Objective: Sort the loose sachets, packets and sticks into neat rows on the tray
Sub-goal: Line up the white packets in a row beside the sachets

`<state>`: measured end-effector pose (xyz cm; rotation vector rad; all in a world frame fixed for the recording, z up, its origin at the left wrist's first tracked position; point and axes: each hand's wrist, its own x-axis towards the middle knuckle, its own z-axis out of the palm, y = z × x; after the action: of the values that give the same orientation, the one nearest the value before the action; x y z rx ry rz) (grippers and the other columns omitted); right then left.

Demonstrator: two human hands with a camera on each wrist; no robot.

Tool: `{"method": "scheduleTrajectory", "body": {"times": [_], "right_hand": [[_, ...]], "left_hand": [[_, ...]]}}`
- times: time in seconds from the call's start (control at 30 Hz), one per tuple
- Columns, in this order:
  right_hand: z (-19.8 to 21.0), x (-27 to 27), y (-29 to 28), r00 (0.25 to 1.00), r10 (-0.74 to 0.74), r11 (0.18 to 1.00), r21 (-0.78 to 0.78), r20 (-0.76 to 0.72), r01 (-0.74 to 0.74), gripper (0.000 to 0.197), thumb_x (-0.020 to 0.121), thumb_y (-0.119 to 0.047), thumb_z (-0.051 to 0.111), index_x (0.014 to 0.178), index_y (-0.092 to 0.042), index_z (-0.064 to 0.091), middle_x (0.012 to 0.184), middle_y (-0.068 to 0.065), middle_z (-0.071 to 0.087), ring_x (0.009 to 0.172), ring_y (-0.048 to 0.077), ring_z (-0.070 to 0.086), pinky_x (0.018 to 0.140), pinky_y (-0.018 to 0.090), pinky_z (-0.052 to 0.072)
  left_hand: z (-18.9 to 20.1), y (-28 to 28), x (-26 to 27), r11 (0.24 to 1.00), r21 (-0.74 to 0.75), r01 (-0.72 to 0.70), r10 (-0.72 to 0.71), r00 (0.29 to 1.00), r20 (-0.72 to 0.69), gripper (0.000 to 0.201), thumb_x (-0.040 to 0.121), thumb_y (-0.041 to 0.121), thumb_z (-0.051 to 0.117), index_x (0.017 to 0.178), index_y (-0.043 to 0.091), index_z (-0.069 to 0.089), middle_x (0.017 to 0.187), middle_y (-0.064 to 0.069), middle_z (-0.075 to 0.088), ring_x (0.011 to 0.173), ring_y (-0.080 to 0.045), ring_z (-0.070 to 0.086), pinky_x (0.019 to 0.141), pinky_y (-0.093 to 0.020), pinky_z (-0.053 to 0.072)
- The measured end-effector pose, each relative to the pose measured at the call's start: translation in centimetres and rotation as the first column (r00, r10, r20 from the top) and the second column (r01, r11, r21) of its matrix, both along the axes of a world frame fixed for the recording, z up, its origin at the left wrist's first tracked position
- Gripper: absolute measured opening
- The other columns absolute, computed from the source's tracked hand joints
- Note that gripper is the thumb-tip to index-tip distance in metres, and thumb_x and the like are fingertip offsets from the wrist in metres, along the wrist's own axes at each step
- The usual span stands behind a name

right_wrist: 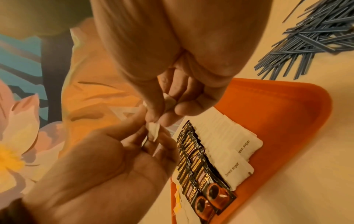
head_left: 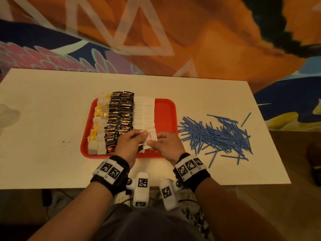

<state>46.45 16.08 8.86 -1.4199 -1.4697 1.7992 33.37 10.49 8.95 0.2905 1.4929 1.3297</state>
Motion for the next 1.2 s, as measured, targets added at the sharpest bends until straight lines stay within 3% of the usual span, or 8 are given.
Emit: {"method": "scheduleTrajectory", "body": {"times": [0.23, 0.33, 0.53, 0.67, 0.77, 0.93, 1.07, 1.2], "right_hand": [[-0.5, 0.5, 0.7, 0.978, -0.211, 0.978, -0.009, -0.007, 0.211, 0.019, 0.079, -0.021, 0.081, 0.091, -0.008, 0.074, 0.062, -0.001, 0.068, 0.050, 0.003, 0.058, 0.058, 0.022, 0.046], [-0.9, 0.5, 0.9, 0.956, -0.290, 0.957, -0.030, -0.031, 0.289, 0.007, 0.080, -0.022, 0.081, 0.080, -0.019, 0.074, 0.060, -0.006, 0.065, 0.051, 0.002, 0.055, 0.060, 0.023, 0.045], [-1.4, 0.4, 1.1, 0.967, -0.252, 0.964, -0.104, -0.047, 0.246, 0.007, 0.084, -0.019, 0.076, 0.087, -0.013, 0.074, 0.075, -0.003, 0.070, 0.063, 0.006, 0.060, 0.059, 0.022, 0.046], [-2.1, 0.1, 1.1, 0.951, -0.299, 0.939, -0.205, -0.083, 0.277, 0.018, 0.085, -0.019, 0.076, 0.097, -0.007, 0.072, 0.074, 0.003, 0.067, 0.060, 0.014, 0.057, 0.054, 0.026, 0.046], [-2.8, -0.1, 0.5, 0.958, -0.261, 0.925, -0.314, -0.117, 0.214, 0.031, 0.083, -0.017, 0.078, 0.109, -0.003, 0.067, 0.098, 0.012, 0.072, 0.075, 0.020, 0.066, 0.059, 0.027, 0.051], [-4.6, -0.4, 0.4, 0.982, -0.184, 0.960, -0.206, 0.041, 0.188, 0.033, 0.081, -0.017, 0.080, 0.107, -0.001, 0.067, 0.101, 0.018, 0.072, 0.072, 0.021, 0.071, 0.057, 0.024, 0.051], [-6.0, -0.2, 0.9, 0.956, -0.086, 0.990, -0.081, 0.282, 0.113, 0.018, 0.083, -0.026, 0.078, 0.096, -0.018, 0.069, 0.106, 0.001, 0.070, 0.089, 0.015, 0.068, 0.085, 0.028, 0.054], [-7.8, 0.0, 1.4, 0.874, 0.014, 1.000, -0.024, 0.486, -0.003, 0.039, 0.089, -0.032, 0.071, 0.121, -0.012, 0.066, 0.118, -0.001, 0.064, 0.095, 0.008, 0.050, 0.082, 0.019, 0.038]], "left_hand": [[0.1, -0.4, 0.7, 0.998, -0.006, -0.062, 0.063, 0.998, 0.029, 0.009, 0.095, 0.003, 0.061, 0.088, 0.007, 0.065, 0.073, -0.003, 0.069, 0.061, -0.012, 0.065, 0.069, -0.028, 0.056], [0.3, -0.5, 0.8, 1.000, -0.009, -0.016, 0.015, 0.999, -0.042, 0.008, 0.094, 0.000, 0.060, 0.091, 0.007, 0.062, 0.069, -0.003, 0.068, 0.067, -0.017, 0.067, 0.070, -0.028, 0.059], [0.4, -1.0, 0.5, 0.987, 0.059, 0.153, -0.117, 0.908, -0.402, 0.030, 0.089, -0.001, 0.067, 0.103, 0.025, 0.060, 0.108, -0.001, 0.064, 0.078, -0.007, 0.067, 0.079, -0.037, 0.060], [-0.2, -1.1, -0.1, 0.952, 0.010, 0.305, -0.243, 0.778, -0.579, 0.031, 0.092, 0.002, 0.065, 0.098, 0.033, 0.069, 0.096, 0.009, 0.071, 0.073, -0.014, 0.069, 0.076, -0.037, 0.058], [-0.9, -1.1, -0.6, 0.957, -0.016, 0.291, -0.247, 0.782, -0.572, 0.040, 0.092, 0.003, 0.065, 0.102, 0.042, 0.068, 0.074, 0.016, 0.067, 0.071, -0.012, 0.070, 0.070, -0.024, 0.053], [-2.9, -1.7, -2.0, 0.951, -0.070, 0.303, -0.284, 0.756, -0.589, 0.036, 0.091, 0.007, 0.068, 0.116, 0.033, 0.070, 0.078, 0.004, 0.070, 0.067, -0.002, 0.064, 0.071, -0.015, 0.051], [-5.1, -2.5, -3.4, 0.942, -0.188, 0.278, -0.336, 0.776, -0.534, 0.039, 0.092, 0.009, 0.067, 0.121, 0.035, 0.067, 0.088, -0.010, 0.073, 0.081, -0.030, 0.069, 0.086, -0.038, 0.058], [-6.3, -4.0, -5.0, 0.948, -0.229, 0.218, -0.311, 0.783, -0.539, 0.038, 0.094, 0.004, 0.062, 0.126, 0.024, 0.067, 0.088, 0.008, 0.068, 0.067, -0.005, 0.065, 0.074, -0.019, 0.057]]}}
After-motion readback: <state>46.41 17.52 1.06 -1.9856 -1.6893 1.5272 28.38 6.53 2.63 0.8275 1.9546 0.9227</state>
